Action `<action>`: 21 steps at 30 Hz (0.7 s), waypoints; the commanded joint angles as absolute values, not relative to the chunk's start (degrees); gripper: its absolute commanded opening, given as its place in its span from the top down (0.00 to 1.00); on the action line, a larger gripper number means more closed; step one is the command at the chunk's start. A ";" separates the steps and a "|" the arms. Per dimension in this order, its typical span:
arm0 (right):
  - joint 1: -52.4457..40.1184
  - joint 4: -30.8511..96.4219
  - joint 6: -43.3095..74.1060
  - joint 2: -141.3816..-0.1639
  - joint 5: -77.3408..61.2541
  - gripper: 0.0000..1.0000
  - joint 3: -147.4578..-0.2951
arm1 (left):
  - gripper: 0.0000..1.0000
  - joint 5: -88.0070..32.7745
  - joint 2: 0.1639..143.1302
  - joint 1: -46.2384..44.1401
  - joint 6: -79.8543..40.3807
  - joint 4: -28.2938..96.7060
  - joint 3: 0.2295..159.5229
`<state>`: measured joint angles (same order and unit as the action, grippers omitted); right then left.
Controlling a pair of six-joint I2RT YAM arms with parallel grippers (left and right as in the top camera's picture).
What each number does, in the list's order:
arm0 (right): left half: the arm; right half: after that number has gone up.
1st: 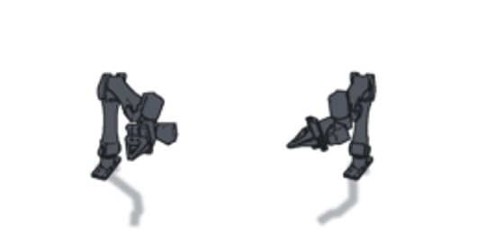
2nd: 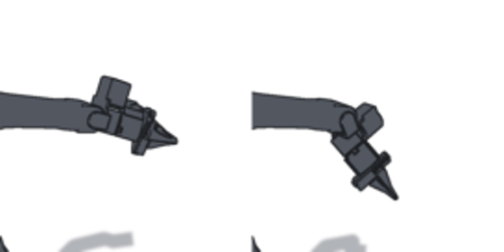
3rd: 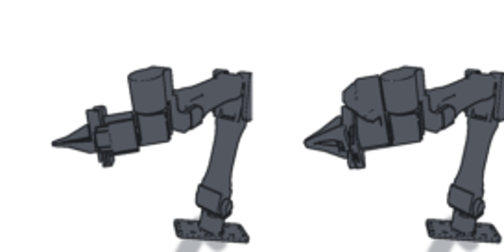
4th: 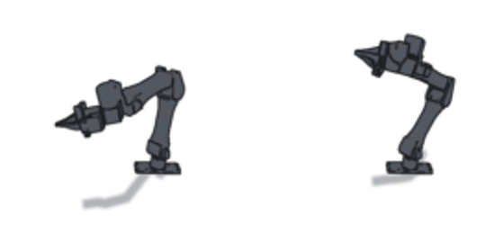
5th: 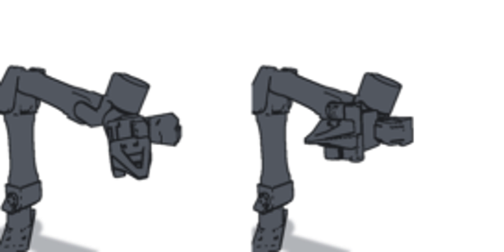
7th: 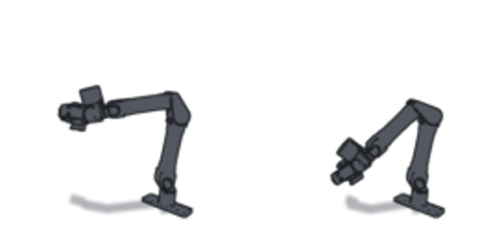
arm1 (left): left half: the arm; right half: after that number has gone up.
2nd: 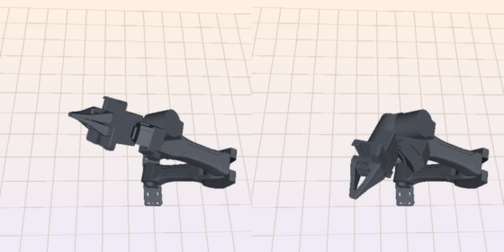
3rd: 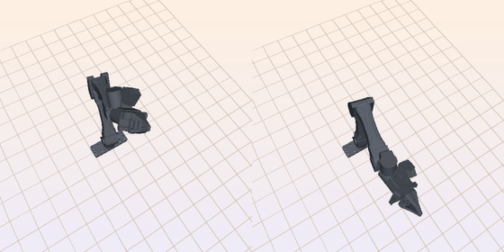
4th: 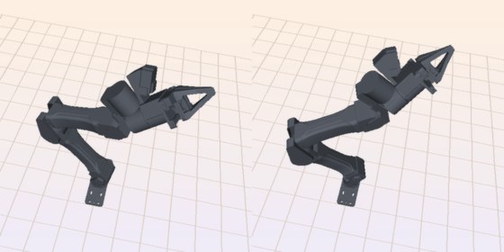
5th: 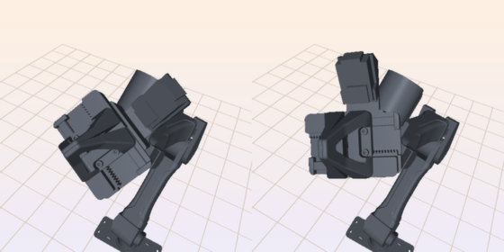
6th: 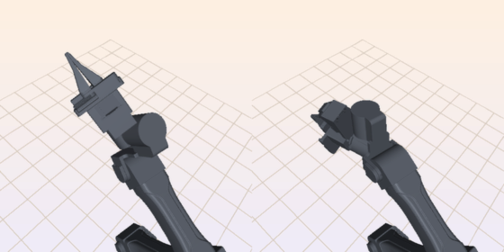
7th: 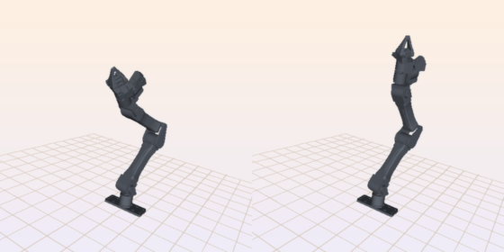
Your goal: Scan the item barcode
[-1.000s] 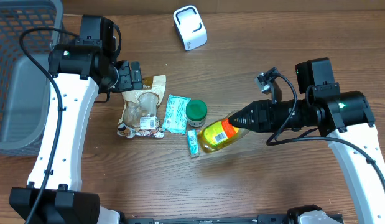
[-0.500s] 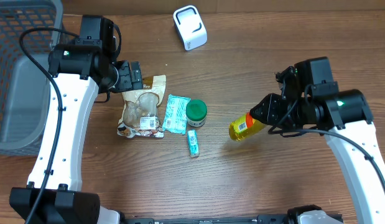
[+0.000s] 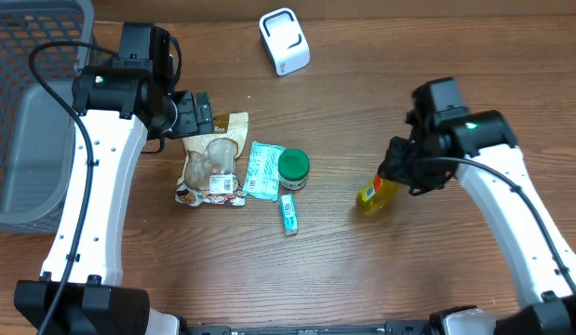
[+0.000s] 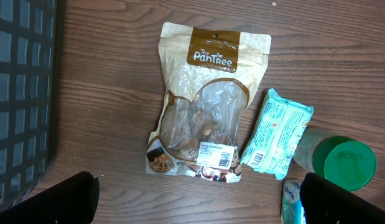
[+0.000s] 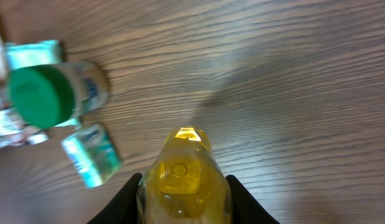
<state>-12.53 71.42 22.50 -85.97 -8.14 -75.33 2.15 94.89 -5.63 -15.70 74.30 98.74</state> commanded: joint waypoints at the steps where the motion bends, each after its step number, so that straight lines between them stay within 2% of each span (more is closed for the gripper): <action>1: -15.84 70.32 25.15 -87.15 -1.34 0.87 -76.77 | 0.00 1.87 95.35 -5.67 -15.22 74.28 98.61; 9: -20.88 67.26 28.75 -88.66 7.31 0.87 -76.77 | 0.01 1.87 95.35 -5.67 -15.22 74.28 98.61; 21: -21.50 62.30 28.71 -89.60 9.74 0.87 -75.57 | 0.00 1.87 95.35 -5.67 -15.22 74.28 98.61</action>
